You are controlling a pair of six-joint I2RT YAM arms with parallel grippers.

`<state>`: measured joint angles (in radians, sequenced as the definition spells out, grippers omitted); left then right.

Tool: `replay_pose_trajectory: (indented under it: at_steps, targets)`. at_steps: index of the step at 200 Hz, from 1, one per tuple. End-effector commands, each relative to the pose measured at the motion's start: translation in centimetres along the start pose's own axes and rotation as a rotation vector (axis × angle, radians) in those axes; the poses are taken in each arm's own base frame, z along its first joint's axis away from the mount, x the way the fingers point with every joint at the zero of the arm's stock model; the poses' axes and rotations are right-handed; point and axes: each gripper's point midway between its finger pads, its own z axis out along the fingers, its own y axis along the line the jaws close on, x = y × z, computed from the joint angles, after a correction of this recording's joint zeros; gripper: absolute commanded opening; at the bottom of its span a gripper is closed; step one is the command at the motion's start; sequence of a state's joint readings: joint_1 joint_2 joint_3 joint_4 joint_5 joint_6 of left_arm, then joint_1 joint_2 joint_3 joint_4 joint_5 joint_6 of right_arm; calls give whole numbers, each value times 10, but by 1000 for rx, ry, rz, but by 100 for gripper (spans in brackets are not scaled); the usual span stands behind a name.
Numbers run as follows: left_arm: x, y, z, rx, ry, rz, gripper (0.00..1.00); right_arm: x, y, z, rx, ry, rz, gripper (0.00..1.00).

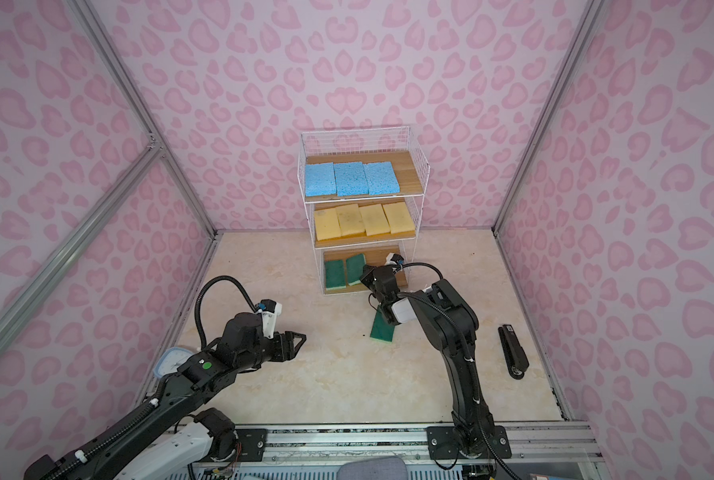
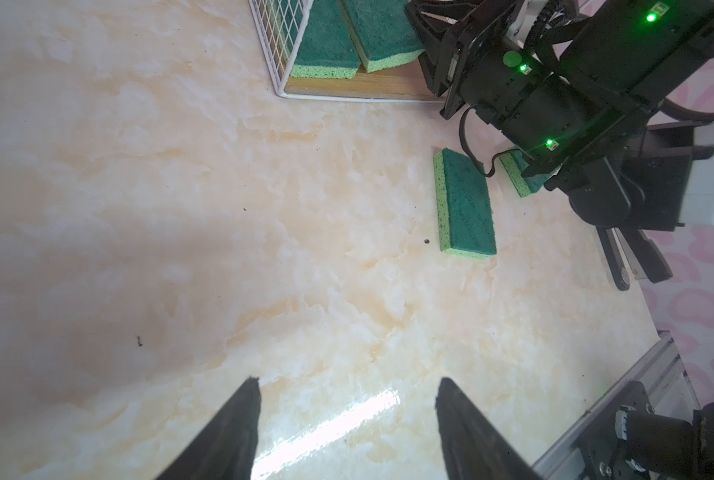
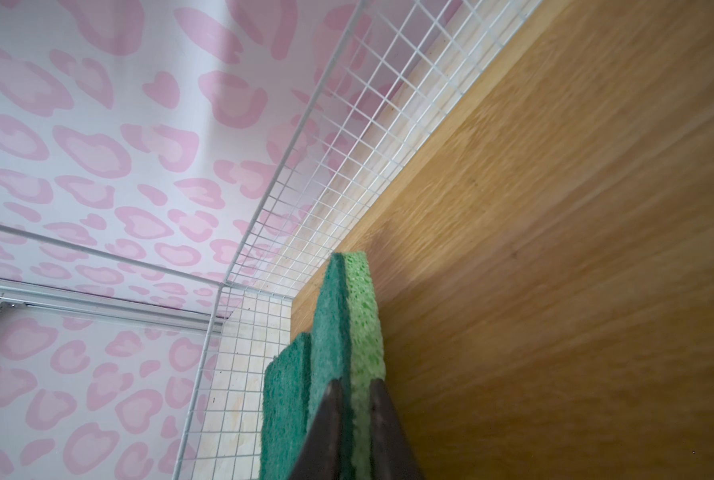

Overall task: Place and organize the cleaning sponges onto the shelf
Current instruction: 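Set the green sponge upright beside the other on the bottom shelf with the right gripper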

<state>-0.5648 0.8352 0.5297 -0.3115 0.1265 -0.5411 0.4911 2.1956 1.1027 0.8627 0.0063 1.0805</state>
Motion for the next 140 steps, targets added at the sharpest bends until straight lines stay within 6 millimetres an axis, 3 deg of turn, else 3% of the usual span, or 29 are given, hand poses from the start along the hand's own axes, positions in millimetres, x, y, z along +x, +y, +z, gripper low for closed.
replay_pose_trajectory:
  at_steps: [1,73,90,113,140]
  targets:
    - [-4,-1,0,0,-8,-2,68,11,-7,4,17,41,-14,15]
    - [-4,-2,2,-1,-2,-13,68,25,0,3,-17,105,-10,20]
    - [-4,-1,3,-5,0,-17,68,25,3,0,-27,110,-7,26]
    - [-4,-1,4,-5,0,-20,69,17,4,-11,-18,73,-23,45]
    - [-5,-2,4,-3,-2,-26,69,8,10,-19,-12,61,-55,51]
